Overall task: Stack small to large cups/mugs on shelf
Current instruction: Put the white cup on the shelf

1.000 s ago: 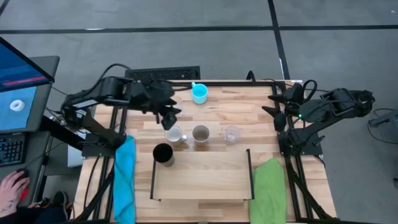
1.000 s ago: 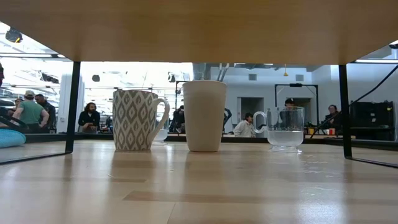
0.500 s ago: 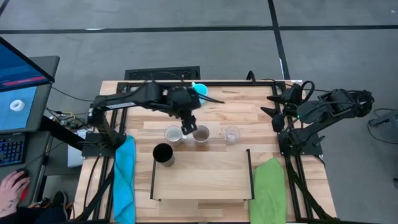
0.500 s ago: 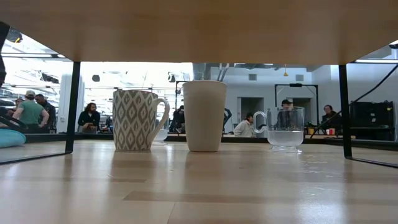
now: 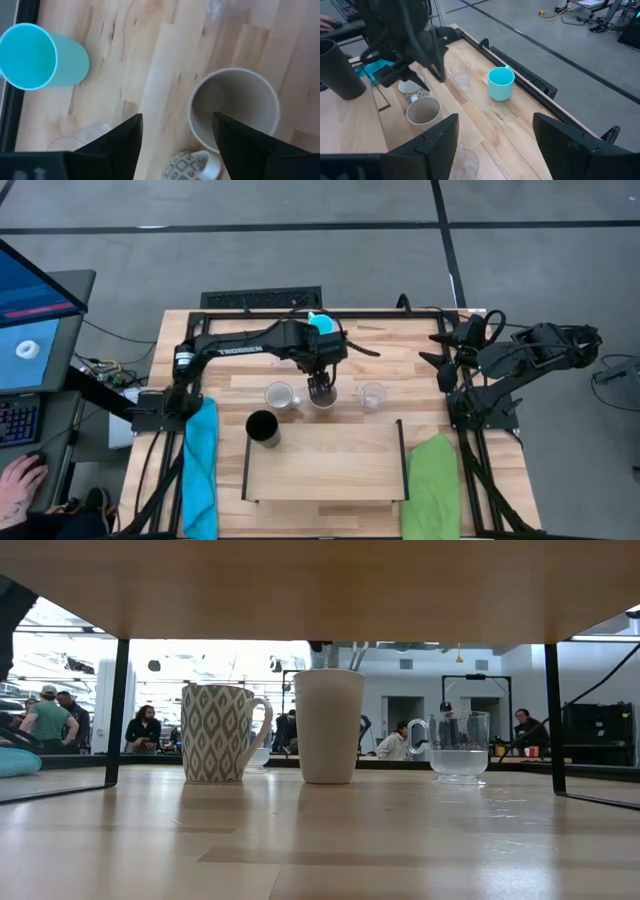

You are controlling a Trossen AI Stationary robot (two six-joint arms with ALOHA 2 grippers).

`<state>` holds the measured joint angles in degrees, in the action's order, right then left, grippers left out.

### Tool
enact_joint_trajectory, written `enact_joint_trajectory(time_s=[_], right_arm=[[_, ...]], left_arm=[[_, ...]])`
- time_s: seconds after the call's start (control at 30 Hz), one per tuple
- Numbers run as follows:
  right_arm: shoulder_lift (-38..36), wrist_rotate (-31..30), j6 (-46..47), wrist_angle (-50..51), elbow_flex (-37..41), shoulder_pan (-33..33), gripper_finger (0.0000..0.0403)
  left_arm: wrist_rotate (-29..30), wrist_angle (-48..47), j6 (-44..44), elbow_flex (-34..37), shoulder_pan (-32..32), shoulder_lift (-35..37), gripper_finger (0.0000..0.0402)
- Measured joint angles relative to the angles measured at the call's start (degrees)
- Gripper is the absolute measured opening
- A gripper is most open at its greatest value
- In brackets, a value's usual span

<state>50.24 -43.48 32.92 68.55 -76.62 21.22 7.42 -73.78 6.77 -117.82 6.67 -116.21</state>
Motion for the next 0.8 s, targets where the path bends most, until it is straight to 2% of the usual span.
enact_joint_trajectory(time_s=[0.33, 0.47, 0.57, 0.8], right_arm=[[-0.04, 0.00, -0.38, 0.20, 0.00, -0.01, 0.0279], [-0.04, 0.00, -0.41, 0.22, 0.00, -0.01, 0.0279], [-0.04, 0.00, -0.41, 0.45, 0.00, -0.01, 0.0279], [-0.04, 0.00, -0.43, 1.10, 0.00, 0.00, 0.0279]], left_arm=[[-1.49, 3.87, -2.20, 3.60, -0.41, -0.16, 0.0229], [0.13, 5.38, -2.56, 5.79, -0.17, -0.25, 0.0229], [-1.84, 7.24, -2.56, 7.59, -0.08, -0.14, 0.0229], [-0.58, 9.33, -2.65, 11.57, -0.04, -0.21, 0.0229]])
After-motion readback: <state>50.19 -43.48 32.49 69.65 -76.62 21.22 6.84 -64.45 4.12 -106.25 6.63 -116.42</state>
